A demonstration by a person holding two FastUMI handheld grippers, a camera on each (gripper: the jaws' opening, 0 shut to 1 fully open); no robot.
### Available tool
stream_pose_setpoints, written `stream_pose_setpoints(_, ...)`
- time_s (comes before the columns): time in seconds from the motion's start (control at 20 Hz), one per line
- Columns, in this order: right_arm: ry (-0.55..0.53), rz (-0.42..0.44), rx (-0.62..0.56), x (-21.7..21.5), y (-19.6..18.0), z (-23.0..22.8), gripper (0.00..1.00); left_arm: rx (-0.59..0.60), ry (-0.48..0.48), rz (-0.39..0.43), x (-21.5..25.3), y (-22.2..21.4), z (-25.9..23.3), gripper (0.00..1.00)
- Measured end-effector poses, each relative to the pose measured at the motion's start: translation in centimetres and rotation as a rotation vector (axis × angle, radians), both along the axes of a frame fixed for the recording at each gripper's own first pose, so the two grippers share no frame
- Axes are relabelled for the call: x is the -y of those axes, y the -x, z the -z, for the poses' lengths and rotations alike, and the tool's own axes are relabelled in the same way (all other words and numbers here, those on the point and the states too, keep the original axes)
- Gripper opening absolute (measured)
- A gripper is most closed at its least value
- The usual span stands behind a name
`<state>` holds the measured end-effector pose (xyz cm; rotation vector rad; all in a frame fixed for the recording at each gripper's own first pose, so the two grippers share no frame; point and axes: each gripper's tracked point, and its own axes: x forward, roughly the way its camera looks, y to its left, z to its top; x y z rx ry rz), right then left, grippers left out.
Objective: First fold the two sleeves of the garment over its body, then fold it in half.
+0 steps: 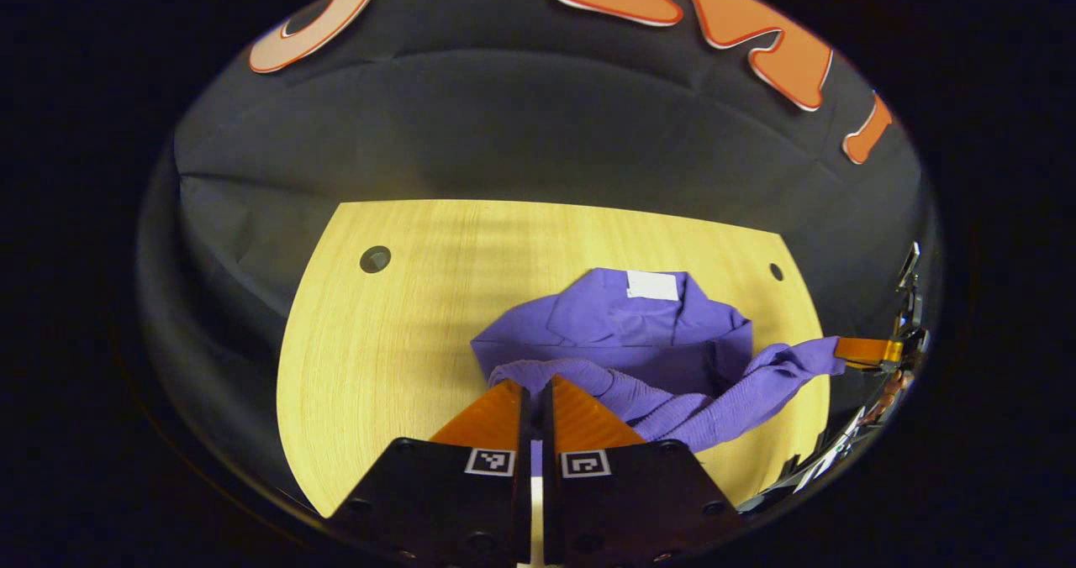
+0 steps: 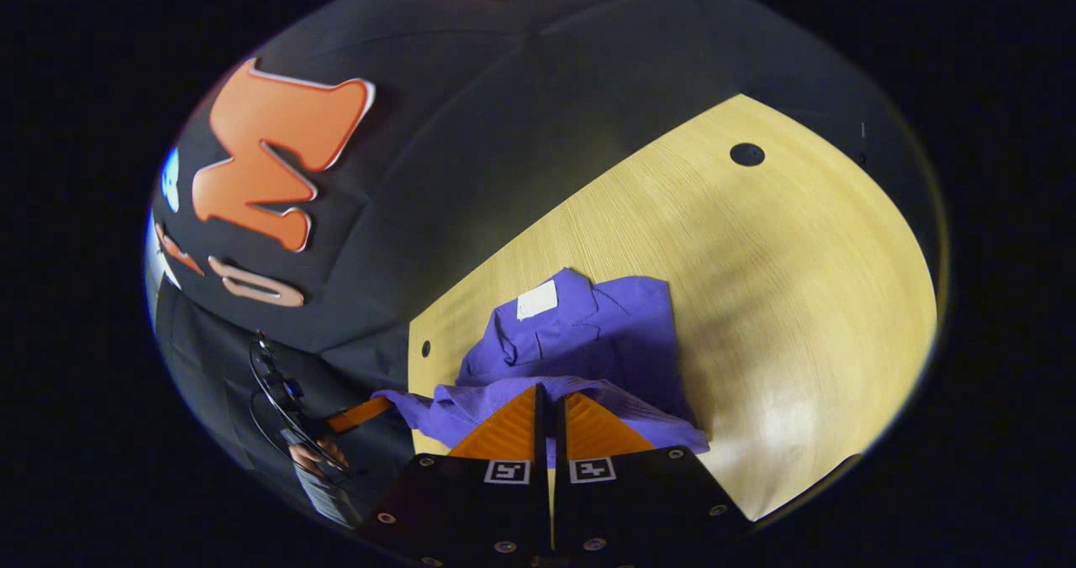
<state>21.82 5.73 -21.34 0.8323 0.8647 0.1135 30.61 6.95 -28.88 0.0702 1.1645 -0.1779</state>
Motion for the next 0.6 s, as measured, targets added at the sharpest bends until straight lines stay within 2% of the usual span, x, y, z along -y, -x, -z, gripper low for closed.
stream_pose_setpoints(0.35, -0.017, -0.006, -0.054, 0.6, -4.9, 3.8, 0.02, 0.034, -0.046, -0.022, 1.9, -3.8, 3.1, 0.06)
stream_pose_setpoints(0.5, -0.045, 0.082, -0.071, 1.5, -7.7, 4.8, 0.04, 0.067, -0.06, -0.042, 2.1, -5.4, 4.4, 0.1)
stream_pose_setpoints(0.55, -0.055, 0.088, -0.067, 1.8, -8.6, 4.9, 0.05, 0.08, -0.07, -0.048, 2.1, -5.9, 4.7, 0.1)
stream_pose_setpoints(0.6, -0.063, 0.108, -0.064, 2.1, -9.4, 4.7, 0.06, 0.084, -0.076, -0.056, 1.9, -6.3, 5.2, 0.16)
